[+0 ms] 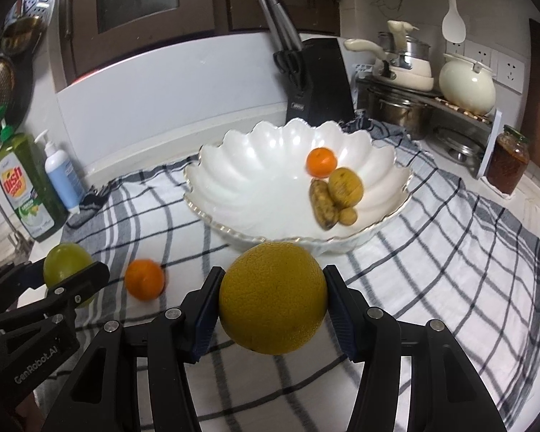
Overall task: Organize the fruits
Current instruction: 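Carry the apple with the left tool and grapefruit with the right tool over the bowl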
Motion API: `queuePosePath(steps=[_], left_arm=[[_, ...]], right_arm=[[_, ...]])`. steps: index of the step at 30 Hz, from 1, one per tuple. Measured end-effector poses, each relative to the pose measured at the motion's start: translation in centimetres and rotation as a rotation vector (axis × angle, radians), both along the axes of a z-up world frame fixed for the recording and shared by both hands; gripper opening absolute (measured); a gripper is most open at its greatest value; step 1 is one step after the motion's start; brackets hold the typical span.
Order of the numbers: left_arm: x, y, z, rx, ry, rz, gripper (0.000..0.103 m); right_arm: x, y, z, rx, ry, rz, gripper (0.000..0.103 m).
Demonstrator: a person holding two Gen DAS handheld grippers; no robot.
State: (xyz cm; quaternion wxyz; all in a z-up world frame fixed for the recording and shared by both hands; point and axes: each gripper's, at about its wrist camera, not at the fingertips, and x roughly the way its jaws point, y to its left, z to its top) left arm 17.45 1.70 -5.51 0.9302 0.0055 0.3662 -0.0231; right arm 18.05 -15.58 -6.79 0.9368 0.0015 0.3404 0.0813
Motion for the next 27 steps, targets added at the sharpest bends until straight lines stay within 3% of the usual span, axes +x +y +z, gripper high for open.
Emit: queuePosePath(steps=[16, 27], left_arm=[[5.5, -3.5, 3.1, -0.001, -0.05, -0.089, 0.048], [11.0, -5.2, 3.0, 0.008, -0.037, -0.13, 0.048]], right_arm=[[4.0, -3.4, 3.3, 0.009, -0.038, -0.05, 0.056], [7.9, -4.0, 3.0, 0.029, -0.004, -0.039, 0.056]])
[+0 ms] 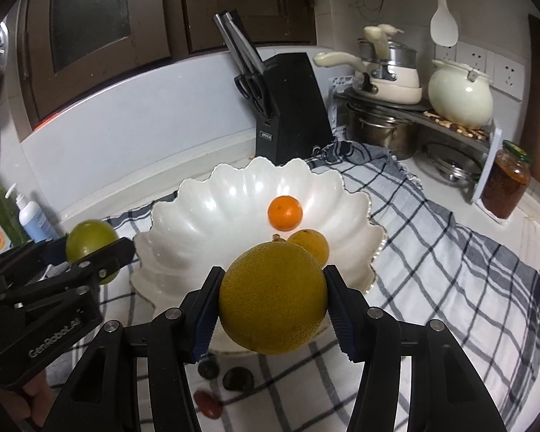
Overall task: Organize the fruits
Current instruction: 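Carry the apple with the left tool and grapefruit with the right tool over the bowl, then open both tools to release the apple and grapefruit into the bowl, then withdraw both tools from the bowl toward the last orange and plums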
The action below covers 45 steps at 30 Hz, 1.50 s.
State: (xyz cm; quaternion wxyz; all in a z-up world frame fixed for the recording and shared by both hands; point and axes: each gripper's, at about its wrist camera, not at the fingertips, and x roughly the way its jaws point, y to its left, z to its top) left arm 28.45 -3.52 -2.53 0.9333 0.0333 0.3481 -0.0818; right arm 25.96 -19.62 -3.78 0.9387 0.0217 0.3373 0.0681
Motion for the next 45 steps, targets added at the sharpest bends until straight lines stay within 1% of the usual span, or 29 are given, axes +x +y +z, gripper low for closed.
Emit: queuePosePath(steps=[6, 10, 17, 21, 23, 24, 26, 27, 28, 30, 33, 40, 45], left_arm=[[2.1, 0.0, -1.3, 0.013, 0.025, 0.005, 0.048], [3.1, 0.0, -2.2, 0.005, 0.043, 0.0, 0.048], [3.9, -0.2, -3.6, -0.001, 0.079, -0.007, 0.048], [4.0, 0.0, -3.9, -0.002, 0.098, -0.006, 0.048], [3.9, 0.0, -3.8, 0.002, 0.092, -0.003, 0.056], [3.8, 0.0, -3.6, 0.003, 0.084, 0.002, 0.064], [3.6, 0.2, -3.1, 0.007, 0.068, 0.011, 0.067], [3.6, 0.3, -3.0, 0.009, 0.065, 0.014, 0.067], [3.6, 0.4, -2.9, 0.011, 0.063, 0.018, 0.068], [3.4, 0.7, -2.6, 0.012, 0.059, 0.024, 0.069], [2.9, 0.9, -2.3, 0.017, 0.05, 0.037, 0.075], [1.6, 1.2, -1.6, 0.032, 0.033, 0.055, 0.082], [0.5, 1.5, -0.9, 0.036, 0.018, 0.061, 0.083]], right_arm=[[1.6, 0.7, -0.9, -0.001, 0.027, 0.015, 0.056], [2.3, 1.1, -1.4, -0.01, 0.04, 0.023, 0.056], [2.9, 1.5, -2.4, -0.018, 0.071, 0.038, 0.056], [3.2, 1.5, -2.9, -0.011, 0.093, 0.04, 0.056], [3.2, 1.5, -3.0, -0.003, 0.1, 0.043, 0.056], [3.2, 1.5, -3.1, 0.002, 0.104, 0.044, 0.056], [2.9, 1.4, -3.0, 0.01, 0.093, 0.039, 0.058], [2.8, 1.4, -2.8, 0.003, 0.082, 0.033, 0.063], [2.6, 1.4, -2.4, -0.012, 0.063, 0.02, 0.071], [2.2, 1.3, -1.9, -0.032, 0.039, -0.001, 0.078], [1.9, 1.1, -1.4, -0.048, 0.027, -0.017, 0.084], [1.0, 0.9, -0.8, -0.052, 0.016, -0.032, 0.084], [0.1, 1.0, 0.1, -0.054, -0.004, -0.039, 0.084]])
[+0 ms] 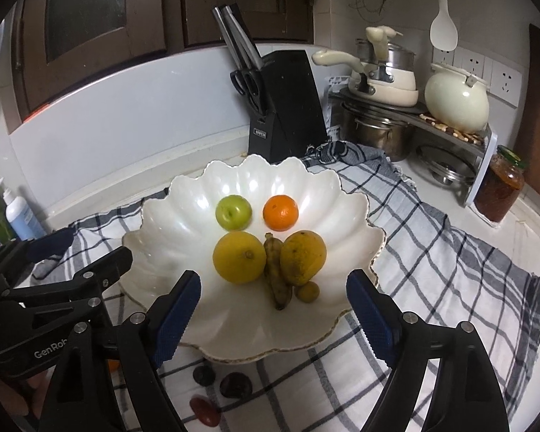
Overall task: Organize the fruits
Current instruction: 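Withdraw both tools from the bowl toward the last orange and plums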
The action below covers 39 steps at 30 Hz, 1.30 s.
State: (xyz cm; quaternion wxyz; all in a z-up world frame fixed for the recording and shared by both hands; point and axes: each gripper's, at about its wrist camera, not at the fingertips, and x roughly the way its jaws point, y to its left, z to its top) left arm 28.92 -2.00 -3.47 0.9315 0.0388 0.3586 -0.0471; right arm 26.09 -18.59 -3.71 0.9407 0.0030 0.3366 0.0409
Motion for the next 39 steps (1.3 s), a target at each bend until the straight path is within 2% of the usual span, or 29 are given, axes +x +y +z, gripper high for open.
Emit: queuePosePath(steps=[15, 39], left_arm=[[-3.9, 1.0, 1.6, 0.005, -0.037, 0.017, 0.083], [-8.4, 2.0, -0.8, 0.019, -0.01, 0.035, 0.083]], right_arm=[[-3.3, 0.5, 1.3, 0.009, -0.038, 0.001, 0.084], [-6.8, 0.7, -1.0, 0.018, -0.012, -0.008, 0.084]])
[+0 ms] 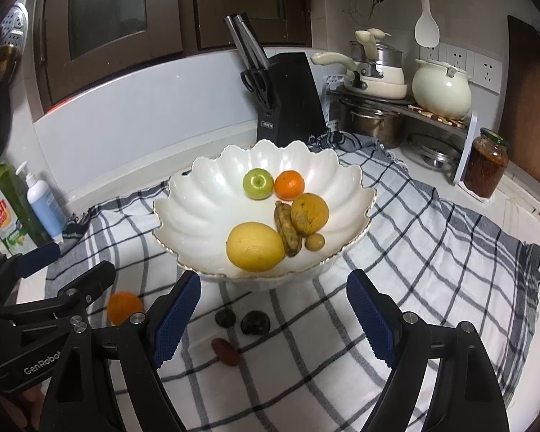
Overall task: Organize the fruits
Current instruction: 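Withdraw both tools from the bowl toward the last orange and plums, then grasp the orange with the left tool while the right tool grasps a dark plum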
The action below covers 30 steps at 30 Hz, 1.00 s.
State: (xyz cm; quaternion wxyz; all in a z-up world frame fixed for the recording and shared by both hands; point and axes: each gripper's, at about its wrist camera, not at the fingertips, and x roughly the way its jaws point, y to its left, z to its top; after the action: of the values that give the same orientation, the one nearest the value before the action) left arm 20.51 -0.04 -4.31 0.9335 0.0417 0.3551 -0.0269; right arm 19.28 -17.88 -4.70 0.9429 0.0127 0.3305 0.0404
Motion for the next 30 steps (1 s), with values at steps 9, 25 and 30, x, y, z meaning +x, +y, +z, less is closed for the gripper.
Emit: queuePosePath(steps=[9, 25, 30], left_arm=[[-0.2, 0.5, -2.3, 0.007, 0.041, 0.005, 0.083], [0.6, 1.4, -6.5, 0.01, 0.11, 0.014, 0.081], [1.3, 1.2, -7.1, 0.018, 0.113, 0.015, 0.08]], right_arm=[[-0.1, 0.6, -2.2, -0.018, 0.029, -0.004, 0.084], [0.6, 1.4, -5.7, -0.05, 0.088, -0.013, 0.084], [1.0, 1.1, -6.5, -0.055, 0.107, -0.028, 0.084]])
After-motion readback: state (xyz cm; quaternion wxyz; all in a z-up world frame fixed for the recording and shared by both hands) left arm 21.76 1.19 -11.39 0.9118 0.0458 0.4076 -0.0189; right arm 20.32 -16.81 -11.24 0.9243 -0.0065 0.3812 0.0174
